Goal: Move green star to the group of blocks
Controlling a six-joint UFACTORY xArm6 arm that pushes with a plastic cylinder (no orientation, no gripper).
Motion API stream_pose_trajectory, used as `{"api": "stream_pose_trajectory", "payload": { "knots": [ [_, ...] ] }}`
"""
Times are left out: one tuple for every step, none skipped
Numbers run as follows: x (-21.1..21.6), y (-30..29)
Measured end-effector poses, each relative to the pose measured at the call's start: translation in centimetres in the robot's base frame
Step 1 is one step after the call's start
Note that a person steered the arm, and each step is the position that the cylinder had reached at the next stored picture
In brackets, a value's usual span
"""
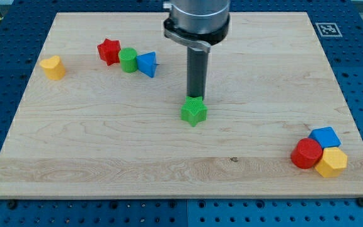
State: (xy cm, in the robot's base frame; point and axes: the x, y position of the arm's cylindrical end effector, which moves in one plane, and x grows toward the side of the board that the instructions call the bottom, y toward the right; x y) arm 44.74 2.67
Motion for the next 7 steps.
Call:
{"api": "stream_pose_trajectory", "payload": {
  "knots": [
    [-2.8,-0.5],
    [0.0,-1.5],
    [4.0,-1.9],
    [3.6,-4.7],
    [2.8,-8.3],
    [6.8,-7.2],
    [9.2,-3.8]
  ]
}}
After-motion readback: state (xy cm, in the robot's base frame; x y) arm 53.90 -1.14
